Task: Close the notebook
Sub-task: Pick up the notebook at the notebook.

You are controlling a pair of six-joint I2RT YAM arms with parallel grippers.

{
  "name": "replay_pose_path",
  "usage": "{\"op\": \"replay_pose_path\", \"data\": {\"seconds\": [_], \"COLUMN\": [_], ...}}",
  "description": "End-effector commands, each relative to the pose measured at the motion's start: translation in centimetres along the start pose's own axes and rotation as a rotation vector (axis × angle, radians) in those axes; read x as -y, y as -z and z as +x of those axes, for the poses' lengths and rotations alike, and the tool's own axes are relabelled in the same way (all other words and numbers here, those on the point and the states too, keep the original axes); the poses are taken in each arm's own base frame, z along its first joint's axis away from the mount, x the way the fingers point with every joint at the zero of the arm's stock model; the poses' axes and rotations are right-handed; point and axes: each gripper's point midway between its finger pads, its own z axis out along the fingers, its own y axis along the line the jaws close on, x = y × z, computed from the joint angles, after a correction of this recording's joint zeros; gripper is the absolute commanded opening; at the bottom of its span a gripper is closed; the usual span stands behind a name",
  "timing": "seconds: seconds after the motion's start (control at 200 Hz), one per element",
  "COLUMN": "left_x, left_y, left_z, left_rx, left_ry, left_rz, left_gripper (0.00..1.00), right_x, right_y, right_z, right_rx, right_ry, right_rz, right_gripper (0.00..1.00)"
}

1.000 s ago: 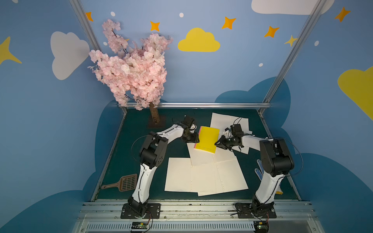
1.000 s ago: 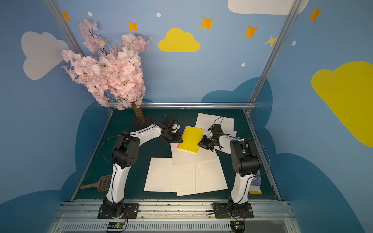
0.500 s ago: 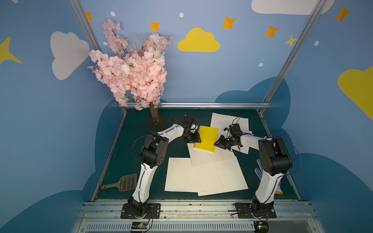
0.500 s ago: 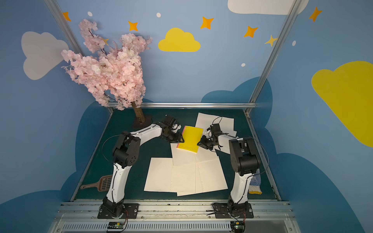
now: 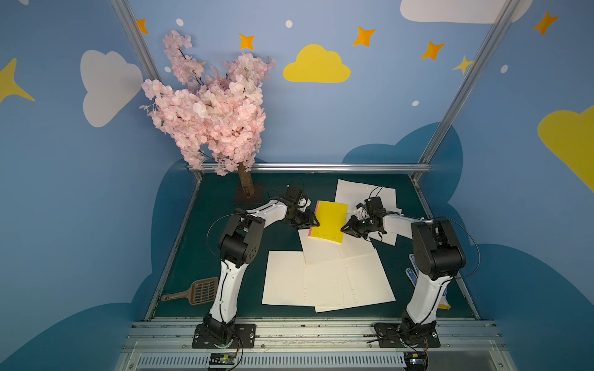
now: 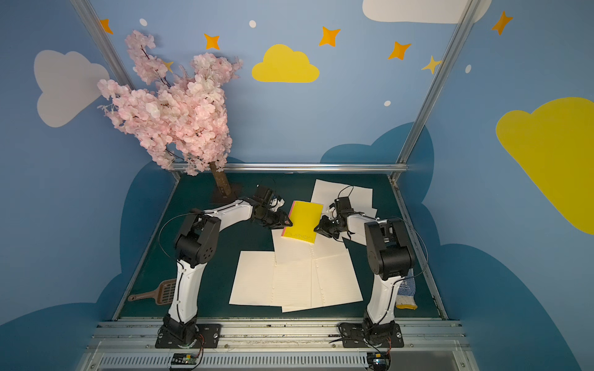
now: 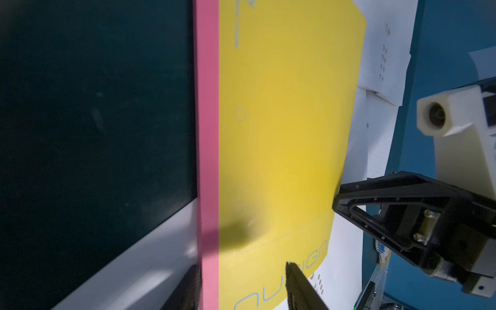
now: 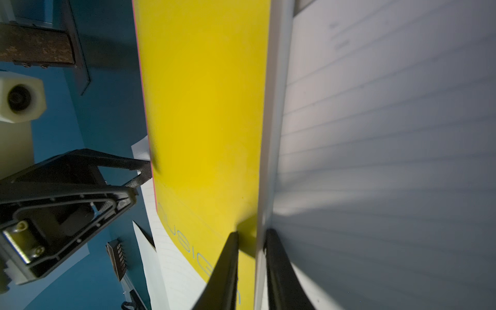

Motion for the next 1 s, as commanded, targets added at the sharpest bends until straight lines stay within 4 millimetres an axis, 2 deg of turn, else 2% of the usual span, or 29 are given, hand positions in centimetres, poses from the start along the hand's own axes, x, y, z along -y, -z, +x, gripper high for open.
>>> {"op": "replay_pose_path", "data": {"seconds": [0.0,0.085,0.21,0.385,0.606,0.996], "left_x": [3.6,3.3,2.0,1.2,0.7,-0.7], "left_y": [0.9,0.8,0.8,0.2,0.0,-0.5], "left_z": [0.0,0.0,-0.9,-2.2,-3.6,-4.6], "left_rx": [0.001,0.004,0.043,0.052,0.073,0.074], "left_ry": [-0.030,-0.021,-0.028,-0.078,-0.126,-0.154], "left_rz": [0.121,0.105,0.016,-0.037,-0.059,-0.115], "left_gripper": [0.52,0.52,0.53,0.54,0.55,0.55], "right_x": [0.2,0.1,0.0,0.0,0.0,0.0], "right_y": [-1.1,-1.0,-0.9,-0.7,-0.7,-0.5], "right_z": [0.6,0.7,0.7,0.7,0.7,0.8], "right_rx": [-0.033,-0.033,-0.029,-0.026,-0.027,-0.027], "right_ry": [0.004,0.006,0.010,0.010,0.014,0.014], "right_rz": [0.007,0.003,0.002,0.002,0.004,0.010], "right_gripper": [0.21,0.21,0.21,0.21,0.21,0.21]}}
